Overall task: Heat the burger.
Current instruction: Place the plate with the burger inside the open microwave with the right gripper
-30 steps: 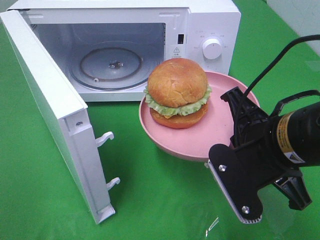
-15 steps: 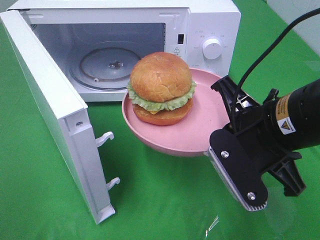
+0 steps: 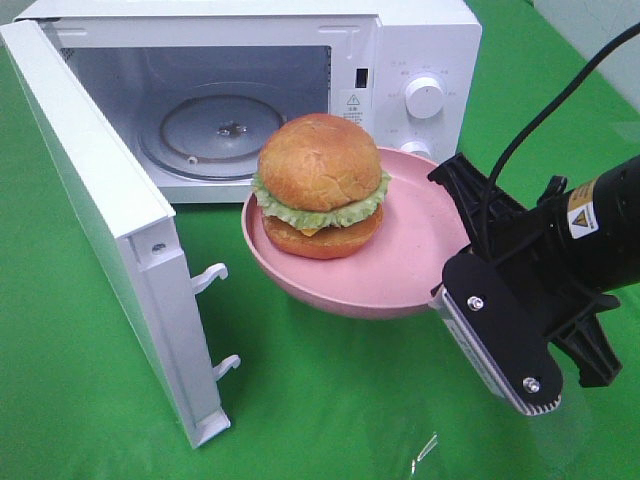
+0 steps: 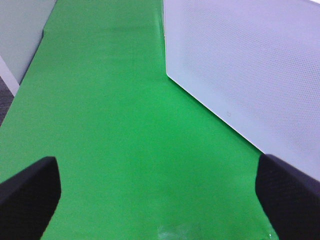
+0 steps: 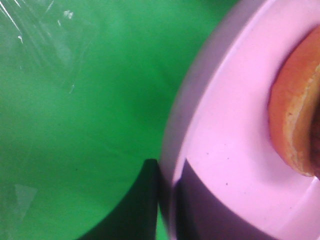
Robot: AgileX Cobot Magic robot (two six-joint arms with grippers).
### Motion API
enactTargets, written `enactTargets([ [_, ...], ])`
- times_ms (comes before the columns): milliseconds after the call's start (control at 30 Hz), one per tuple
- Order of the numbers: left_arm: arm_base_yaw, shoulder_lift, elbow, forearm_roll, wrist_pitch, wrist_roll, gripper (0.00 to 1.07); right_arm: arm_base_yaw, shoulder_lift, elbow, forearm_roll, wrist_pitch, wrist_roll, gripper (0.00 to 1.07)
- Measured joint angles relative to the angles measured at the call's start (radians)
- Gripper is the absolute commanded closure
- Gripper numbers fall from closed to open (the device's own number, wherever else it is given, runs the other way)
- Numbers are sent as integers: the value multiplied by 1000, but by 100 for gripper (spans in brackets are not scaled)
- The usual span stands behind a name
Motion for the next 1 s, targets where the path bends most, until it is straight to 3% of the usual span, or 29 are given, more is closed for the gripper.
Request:
enactTargets([
  [567, 0, 0, 0, 0, 0, 0, 9, -5, 47, -9, 6, -85, -43, 107],
  [867, 0, 0, 0, 0, 0, 0, 9, -2, 147, -115, 0, -80, -42, 107],
  [1000, 0, 0, 0, 0, 0, 0, 9, 39, 197, -162, 0, -83, -36, 107],
])
